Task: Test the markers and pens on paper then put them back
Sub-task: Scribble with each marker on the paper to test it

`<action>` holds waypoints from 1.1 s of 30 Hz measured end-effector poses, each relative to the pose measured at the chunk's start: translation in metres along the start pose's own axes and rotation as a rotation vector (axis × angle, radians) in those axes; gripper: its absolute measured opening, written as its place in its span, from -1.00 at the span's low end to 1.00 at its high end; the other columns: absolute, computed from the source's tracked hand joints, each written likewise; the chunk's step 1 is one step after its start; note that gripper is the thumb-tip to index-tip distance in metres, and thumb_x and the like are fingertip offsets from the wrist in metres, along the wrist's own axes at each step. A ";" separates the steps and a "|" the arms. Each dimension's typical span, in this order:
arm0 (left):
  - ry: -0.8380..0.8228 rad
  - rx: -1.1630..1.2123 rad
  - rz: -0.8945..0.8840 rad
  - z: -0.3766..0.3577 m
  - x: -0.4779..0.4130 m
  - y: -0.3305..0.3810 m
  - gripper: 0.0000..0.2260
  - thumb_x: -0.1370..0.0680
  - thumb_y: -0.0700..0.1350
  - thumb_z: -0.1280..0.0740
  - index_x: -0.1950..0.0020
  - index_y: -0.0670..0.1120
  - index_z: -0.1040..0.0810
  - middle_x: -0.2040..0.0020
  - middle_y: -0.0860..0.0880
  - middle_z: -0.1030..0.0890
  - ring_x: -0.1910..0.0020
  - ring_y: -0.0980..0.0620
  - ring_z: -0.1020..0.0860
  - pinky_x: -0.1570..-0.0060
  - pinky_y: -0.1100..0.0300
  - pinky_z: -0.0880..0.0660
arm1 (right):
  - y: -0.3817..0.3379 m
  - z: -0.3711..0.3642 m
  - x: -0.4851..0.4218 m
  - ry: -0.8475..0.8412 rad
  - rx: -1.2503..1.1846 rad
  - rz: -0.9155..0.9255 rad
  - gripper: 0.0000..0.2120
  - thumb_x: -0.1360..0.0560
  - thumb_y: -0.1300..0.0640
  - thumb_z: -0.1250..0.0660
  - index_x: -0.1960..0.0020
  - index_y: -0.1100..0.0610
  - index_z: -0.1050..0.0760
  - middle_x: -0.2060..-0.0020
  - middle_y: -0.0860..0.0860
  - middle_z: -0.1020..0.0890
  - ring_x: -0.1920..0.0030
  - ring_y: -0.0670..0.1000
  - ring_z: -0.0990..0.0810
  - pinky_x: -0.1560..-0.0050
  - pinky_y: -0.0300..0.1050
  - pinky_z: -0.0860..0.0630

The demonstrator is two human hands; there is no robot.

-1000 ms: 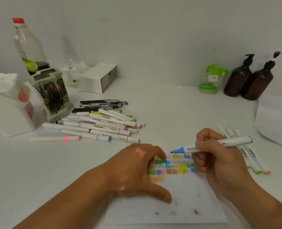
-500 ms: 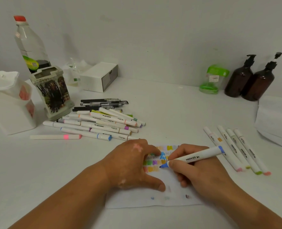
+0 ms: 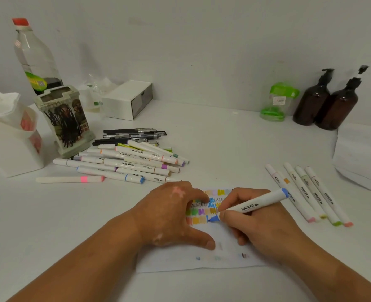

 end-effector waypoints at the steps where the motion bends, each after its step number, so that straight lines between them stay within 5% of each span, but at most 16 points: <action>1: 0.001 0.003 0.000 0.000 0.000 0.000 -0.16 -0.23 0.51 -0.40 -0.44 0.21 -0.39 -0.05 0.21 -0.47 0.04 0.17 -0.42 0.06 0.29 -0.35 | 0.000 -0.001 0.000 -0.008 0.002 0.003 -0.91 -0.45 0.20 -0.45 0.20 0.04 -0.65 0.49 0.04 -0.60 0.51 -0.02 -0.58 0.46 -0.19 -0.48; 20: -0.002 -0.009 -0.005 -0.001 -0.001 -0.002 -0.16 -0.22 0.52 -0.40 -0.43 0.22 -0.39 -0.02 0.22 -0.46 0.05 0.18 -0.43 0.09 0.29 -0.37 | 0.001 0.001 -0.001 0.013 -0.033 0.025 -0.97 -0.39 0.12 -0.44 0.22 0.06 -0.62 0.51 0.08 -0.58 0.52 0.00 -0.54 0.47 -0.15 -0.49; 25: 0.043 0.046 -0.024 0.001 0.000 -0.005 -0.20 -0.23 0.51 -0.40 -0.41 0.27 -0.35 0.02 0.28 -0.42 0.05 0.27 -0.41 0.13 0.38 -0.33 | 0.000 0.020 -0.005 0.196 -0.274 0.107 -0.83 -0.32 0.02 -0.45 0.18 0.10 -0.61 0.48 0.12 -0.55 0.50 0.05 -0.50 0.45 -0.08 -0.47; 27: 0.114 0.138 -0.025 0.006 0.001 -0.006 -0.35 -0.33 0.42 -0.41 -0.36 0.30 -0.34 0.06 0.28 -0.41 0.05 0.29 -0.42 0.15 0.43 -0.33 | -0.001 0.025 -0.006 0.218 -0.407 0.123 -0.80 -0.28 -0.02 -0.48 0.22 0.08 -0.58 0.46 0.12 -0.55 0.48 0.05 -0.49 0.46 -0.13 -0.47; 30: 0.216 0.429 -0.005 0.015 0.001 -0.010 -0.70 -0.59 -0.08 -0.34 -0.23 0.22 -0.37 0.11 0.18 -0.45 0.14 0.26 -0.44 0.21 0.37 -0.42 | 0.000 0.027 -0.007 0.194 -0.503 0.124 -0.76 -0.25 -0.03 -0.52 0.23 0.12 -0.60 0.45 0.12 -0.54 0.46 0.03 -0.49 0.47 -0.17 -0.47; 33: 0.270 0.713 0.025 0.017 0.001 -0.013 -0.68 -0.61 -0.27 -0.15 -0.19 0.15 -0.41 0.06 0.17 -0.53 0.14 0.19 -0.49 0.11 0.21 -0.49 | 0.000 0.028 -0.008 0.185 -0.529 0.123 -0.82 -0.28 0.11 -0.56 0.19 0.14 -0.64 0.44 0.12 -0.54 0.44 0.03 -0.50 0.44 -0.20 -0.47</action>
Point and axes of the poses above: each hand's wrist, its own x-axis away from the middle knuckle, its own z-axis out of the back of the hand, y = z × x, the point moved 6 cm from there along -x, towards the middle knuckle
